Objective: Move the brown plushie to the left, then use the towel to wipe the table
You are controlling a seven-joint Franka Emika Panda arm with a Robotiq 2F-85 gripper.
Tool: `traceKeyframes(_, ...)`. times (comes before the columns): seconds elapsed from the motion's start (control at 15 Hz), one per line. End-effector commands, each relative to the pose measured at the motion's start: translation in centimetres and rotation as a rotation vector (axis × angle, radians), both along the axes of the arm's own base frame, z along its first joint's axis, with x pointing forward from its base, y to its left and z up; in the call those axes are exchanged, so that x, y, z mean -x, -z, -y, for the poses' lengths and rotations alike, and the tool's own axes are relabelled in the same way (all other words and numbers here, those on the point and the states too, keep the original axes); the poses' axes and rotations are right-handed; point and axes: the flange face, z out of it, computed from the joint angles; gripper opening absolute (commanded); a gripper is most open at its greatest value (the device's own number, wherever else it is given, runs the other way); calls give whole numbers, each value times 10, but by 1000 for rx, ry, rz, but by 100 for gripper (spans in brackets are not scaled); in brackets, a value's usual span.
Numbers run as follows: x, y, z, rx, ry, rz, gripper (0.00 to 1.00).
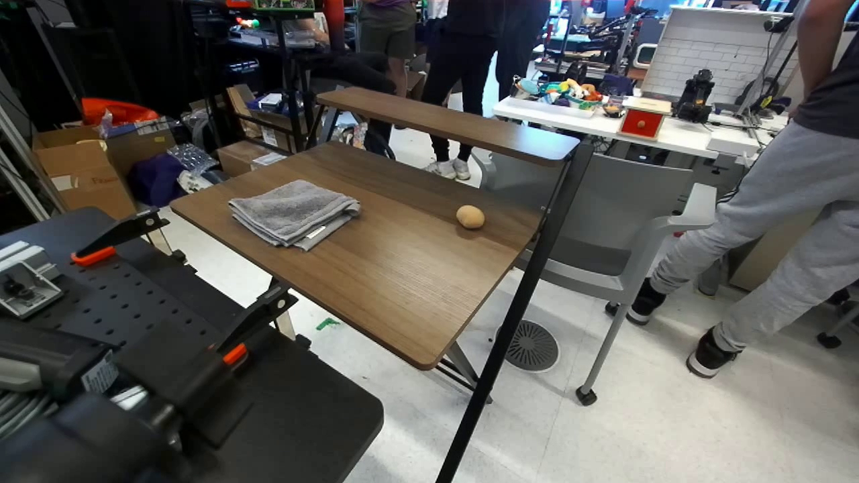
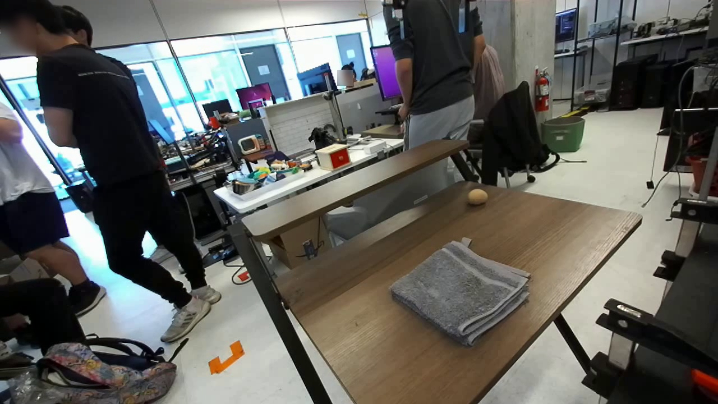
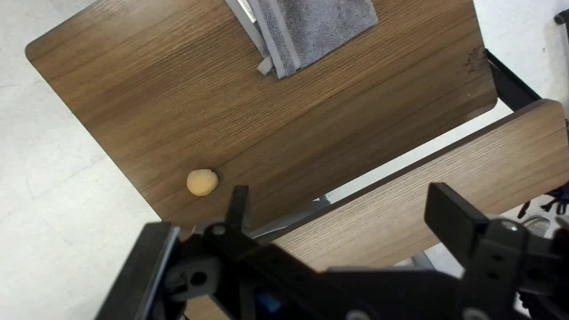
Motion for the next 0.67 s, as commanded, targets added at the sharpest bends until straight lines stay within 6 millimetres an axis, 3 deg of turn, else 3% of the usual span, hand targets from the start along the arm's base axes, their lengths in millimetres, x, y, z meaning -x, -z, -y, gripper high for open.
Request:
traceKeyframes(0.0,-16,30,36,38,26,4,100)
traceKeyframes(0.33,-32,120,114,65,24,37,100)
traceKeyframes(0.6,-50,181,146,13,14,155,100)
